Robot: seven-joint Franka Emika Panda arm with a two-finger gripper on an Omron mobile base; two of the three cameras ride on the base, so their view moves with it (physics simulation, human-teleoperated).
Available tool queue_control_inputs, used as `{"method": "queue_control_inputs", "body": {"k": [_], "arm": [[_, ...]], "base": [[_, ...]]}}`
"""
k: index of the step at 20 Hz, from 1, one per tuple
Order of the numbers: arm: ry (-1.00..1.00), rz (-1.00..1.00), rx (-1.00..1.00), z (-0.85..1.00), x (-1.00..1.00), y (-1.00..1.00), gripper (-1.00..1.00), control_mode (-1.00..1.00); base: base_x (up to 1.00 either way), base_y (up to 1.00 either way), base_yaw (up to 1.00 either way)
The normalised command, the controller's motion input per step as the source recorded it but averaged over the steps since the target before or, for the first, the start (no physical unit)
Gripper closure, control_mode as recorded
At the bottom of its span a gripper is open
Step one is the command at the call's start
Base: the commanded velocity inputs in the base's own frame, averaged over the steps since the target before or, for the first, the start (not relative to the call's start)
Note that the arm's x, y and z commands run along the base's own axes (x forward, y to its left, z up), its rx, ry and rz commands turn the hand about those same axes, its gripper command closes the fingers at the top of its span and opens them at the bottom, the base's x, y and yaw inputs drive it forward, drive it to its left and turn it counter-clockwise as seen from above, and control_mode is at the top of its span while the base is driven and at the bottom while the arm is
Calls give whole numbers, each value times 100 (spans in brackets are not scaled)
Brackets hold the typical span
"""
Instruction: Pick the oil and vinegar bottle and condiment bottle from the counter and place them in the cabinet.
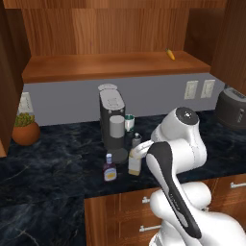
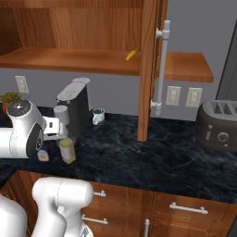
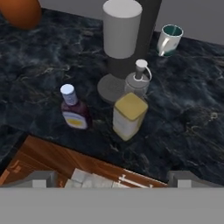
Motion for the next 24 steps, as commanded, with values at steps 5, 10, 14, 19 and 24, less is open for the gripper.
{"method": "queue_control_inputs", "body": {"k": [5, 10, 14, 19, 24], "arm": [[0, 0, 0, -17, 26, 0, -100, -100], [0, 0, 0, -16, 31, 0, -100, -100], [0, 0, 0, -18, 33, 0, -100, -100], [0, 0, 0, -21, 37, 0, -100, -100], [0, 0, 0, -25, 36, 0, -100, -100]], "base": [[0, 0, 0], [0, 0, 0], [0, 0, 0], [0, 0, 0], [0, 0, 0]]}}
